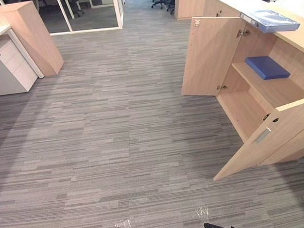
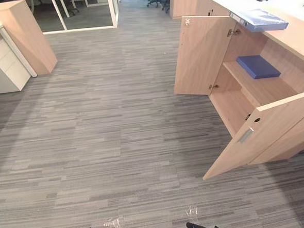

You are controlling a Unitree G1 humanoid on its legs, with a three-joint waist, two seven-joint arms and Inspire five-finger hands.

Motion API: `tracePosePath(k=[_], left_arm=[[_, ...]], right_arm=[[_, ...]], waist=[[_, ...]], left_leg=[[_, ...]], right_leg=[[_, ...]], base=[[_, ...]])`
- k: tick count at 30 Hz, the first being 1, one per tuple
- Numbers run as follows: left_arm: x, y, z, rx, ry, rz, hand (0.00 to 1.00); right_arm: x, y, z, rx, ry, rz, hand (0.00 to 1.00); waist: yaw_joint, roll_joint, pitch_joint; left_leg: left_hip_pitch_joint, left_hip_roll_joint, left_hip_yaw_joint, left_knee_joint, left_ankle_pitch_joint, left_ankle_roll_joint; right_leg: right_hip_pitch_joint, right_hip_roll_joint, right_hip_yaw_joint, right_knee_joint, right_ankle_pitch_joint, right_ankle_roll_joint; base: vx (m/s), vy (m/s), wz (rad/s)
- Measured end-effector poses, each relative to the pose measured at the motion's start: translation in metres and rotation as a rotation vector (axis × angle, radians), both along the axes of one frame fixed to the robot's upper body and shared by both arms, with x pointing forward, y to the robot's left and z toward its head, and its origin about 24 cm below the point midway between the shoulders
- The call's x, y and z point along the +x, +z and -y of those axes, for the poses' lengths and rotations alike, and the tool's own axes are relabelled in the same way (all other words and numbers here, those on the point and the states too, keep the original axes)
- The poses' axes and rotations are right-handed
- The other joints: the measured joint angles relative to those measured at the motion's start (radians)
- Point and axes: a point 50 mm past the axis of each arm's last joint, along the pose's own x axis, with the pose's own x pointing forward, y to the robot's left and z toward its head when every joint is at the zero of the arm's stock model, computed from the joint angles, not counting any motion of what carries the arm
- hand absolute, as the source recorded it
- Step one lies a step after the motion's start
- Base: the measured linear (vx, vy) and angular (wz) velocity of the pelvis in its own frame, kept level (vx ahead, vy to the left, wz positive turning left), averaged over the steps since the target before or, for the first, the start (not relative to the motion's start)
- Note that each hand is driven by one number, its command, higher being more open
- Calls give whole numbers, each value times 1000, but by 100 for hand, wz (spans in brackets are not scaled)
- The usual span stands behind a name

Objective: Walk over to the cabinet, pick up the folder, carry it to the office cabinet, place the folder inside the office cabinet, then close the office cabinet door

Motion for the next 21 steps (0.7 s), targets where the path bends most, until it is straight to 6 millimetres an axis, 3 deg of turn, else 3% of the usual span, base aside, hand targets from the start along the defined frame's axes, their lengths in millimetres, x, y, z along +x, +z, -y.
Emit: tracePosePath(k=[3,4,5,7,8,11,13,17,18,19,21], left_arm=[[1,1,-3,3,77,20,100],[3,2,-3,3,109,38,100],[6,3,-3,4,133,59,100],[10,5,-5,9,171,89,100],[14,8,-4,7,210,133,100],[23,12,-3,10,226,192,100],[25,13,-2,13,250,207,100],[24,13,-1,26,290,211,100],[20,13,-3,39,293,200,100],[21,14,-8,56,291,198,100],[21,15,-11,71,272,188,100]], right_arm=[[5,0,-3,12,-32,21,100],[9,1,-2,12,-45,39,100],[13,3,0,5,-43,58,100],[15,4,-1,2,-42,70,100],[16,4,-1,-3,-40,72,100],[17,5,1,-13,-37,76,100],[26,7,0,-24,0,97,100],[34,7,-8,-17,37,107,100],[31,5,-16,7,25,98,100],[30,3,-25,40,12,89,100],[37,4,-30,58,-1,119,100]], waist=[[0,-9,18],[2,-2,41],[4,5,62],[10,0,76],[21,-7,82],[42,-7,84],[54,-7,83],[67,-1,81],[77,-12,65],[87,-42,40],[88,-56,23]], left_leg=[[-72,10,9,119,-62,-22],[-122,29,15,243,-124,-26],[-179,57,40,393,-170,-52],[-284,90,85,634,-173,-78],[-390,111,93,786,-209,-78],[-462,128,99,717,-213,-67],[-520,143,99,595,-176,-63],[-557,180,114,346,-27,-75],[-550,176,169,393,79,-80],[-564,157,212,456,29,-27],[-553,142,241,507,-32,9]], right_leg=[[-31,5,1,31,-18,-19],[-44,19,0,72,-46,-28],[-47,32,-8,109,-80,-51],[-43,31,-25,136,-102,-63],[-37,25,-19,186,-136,-67],[-25,-7,-7,215,-174,-51],[-24,-50,15,230,-210,-25],[44,-142,46,226,-304,53],[84,-190,47,211,-327,61],[89,-230,58,215,-313,42],[72,-268,58,255,-242,59]], base=[[-8,-6,-2],[-49,-12,-3],[-60,-11,-1],[0,-4,0],[91,-5,-5],[184,63,-11],[303,212,-24],[463,377,-22],[543,431,-36],[677,517,-45],[502,388,-35]])
